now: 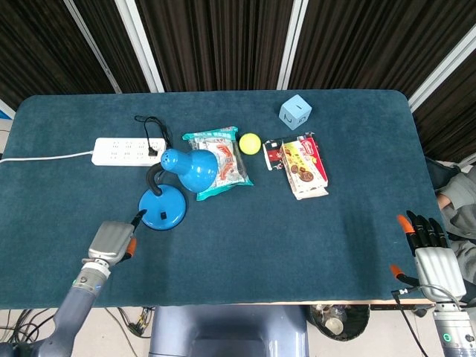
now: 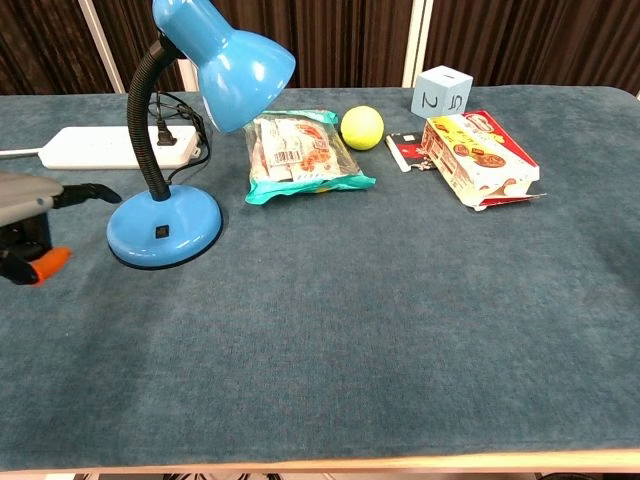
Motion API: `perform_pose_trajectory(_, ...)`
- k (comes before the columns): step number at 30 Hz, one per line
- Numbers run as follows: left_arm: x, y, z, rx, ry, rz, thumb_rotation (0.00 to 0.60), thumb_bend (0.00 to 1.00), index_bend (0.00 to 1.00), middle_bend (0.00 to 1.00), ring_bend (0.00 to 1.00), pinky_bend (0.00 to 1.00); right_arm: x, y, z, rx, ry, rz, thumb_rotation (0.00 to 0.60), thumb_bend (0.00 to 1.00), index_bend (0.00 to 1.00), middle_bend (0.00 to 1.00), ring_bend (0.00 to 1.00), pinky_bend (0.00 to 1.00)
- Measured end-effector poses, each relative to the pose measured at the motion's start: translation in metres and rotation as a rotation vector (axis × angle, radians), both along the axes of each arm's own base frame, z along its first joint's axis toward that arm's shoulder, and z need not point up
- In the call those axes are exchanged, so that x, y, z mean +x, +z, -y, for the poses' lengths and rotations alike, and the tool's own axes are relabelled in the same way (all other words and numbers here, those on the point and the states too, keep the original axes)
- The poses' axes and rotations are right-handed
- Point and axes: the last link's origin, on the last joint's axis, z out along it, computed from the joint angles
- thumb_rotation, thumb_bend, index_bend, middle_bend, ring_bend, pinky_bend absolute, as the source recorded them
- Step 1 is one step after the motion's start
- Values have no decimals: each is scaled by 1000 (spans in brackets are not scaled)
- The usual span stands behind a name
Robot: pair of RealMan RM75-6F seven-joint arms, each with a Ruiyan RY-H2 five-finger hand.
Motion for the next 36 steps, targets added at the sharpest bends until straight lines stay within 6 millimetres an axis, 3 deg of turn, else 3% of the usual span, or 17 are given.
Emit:
perform_pose_trajectory(14, 12, -28, -5, -36, 1, -23, 600, 611, 55, 972, 935, 854, 0, 0, 0, 2, -3, 3, 600, 235, 0, 0, 0, 0)
perform_pose_trajectory(36, 16, -39, -6, -56, 6, -23, 600, 612, 62, 972, 935, 854, 0, 0, 1, 1, -1, 8, 600, 236, 0, 0, 0, 0)
